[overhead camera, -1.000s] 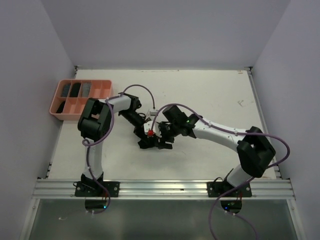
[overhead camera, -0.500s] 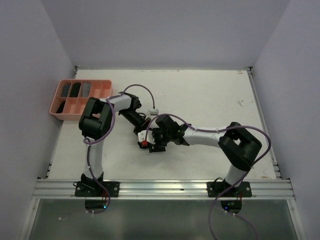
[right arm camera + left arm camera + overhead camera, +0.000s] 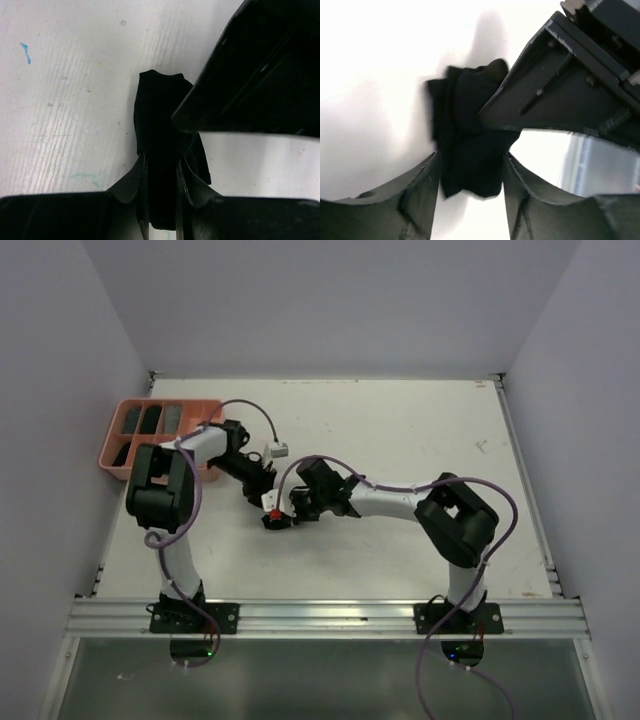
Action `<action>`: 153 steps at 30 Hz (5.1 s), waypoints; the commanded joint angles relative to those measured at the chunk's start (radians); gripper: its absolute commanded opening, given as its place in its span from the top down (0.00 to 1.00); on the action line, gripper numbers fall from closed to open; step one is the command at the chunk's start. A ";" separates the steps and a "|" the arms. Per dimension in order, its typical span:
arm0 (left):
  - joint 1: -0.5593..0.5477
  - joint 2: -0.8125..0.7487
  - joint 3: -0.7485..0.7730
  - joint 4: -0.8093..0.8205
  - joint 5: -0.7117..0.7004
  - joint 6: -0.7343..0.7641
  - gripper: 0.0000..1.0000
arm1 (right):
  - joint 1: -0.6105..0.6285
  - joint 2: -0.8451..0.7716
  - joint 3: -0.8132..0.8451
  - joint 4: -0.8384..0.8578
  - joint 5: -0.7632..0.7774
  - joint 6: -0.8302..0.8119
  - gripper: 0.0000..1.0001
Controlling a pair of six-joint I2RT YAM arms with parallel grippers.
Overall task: Roll the underwear
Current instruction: Roll the underwear, then place the rolled underwear into the container
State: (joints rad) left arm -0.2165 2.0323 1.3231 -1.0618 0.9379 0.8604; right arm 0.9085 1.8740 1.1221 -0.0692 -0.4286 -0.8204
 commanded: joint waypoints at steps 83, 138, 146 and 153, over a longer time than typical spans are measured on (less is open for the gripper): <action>-0.121 -0.690 -0.612 0.577 -0.429 -0.213 1.00 | -0.499 0.331 0.706 -0.685 -0.598 0.570 0.44; 0.312 -0.107 -0.067 1.249 -1.185 -0.425 1.00 | -0.721 0.088 0.381 -0.554 -0.414 0.590 0.01; 0.316 -0.058 -0.039 1.165 -1.027 -0.442 1.00 | -0.734 0.102 0.383 -0.561 -0.427 0.598 0.01; 0.318 0.009 0.018 1.105 -0.953 -0.500 1.00 | -0.740 0.111 0.374 -0.566 -0.429 0.596 0.01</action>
State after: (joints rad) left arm 0.1047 1.9804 1.3117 0.0906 -0.1261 0.4263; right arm 0.1741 1.9762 1.5005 -0.6315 -0.8295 -0.2268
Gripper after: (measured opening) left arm 0.332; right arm 0.986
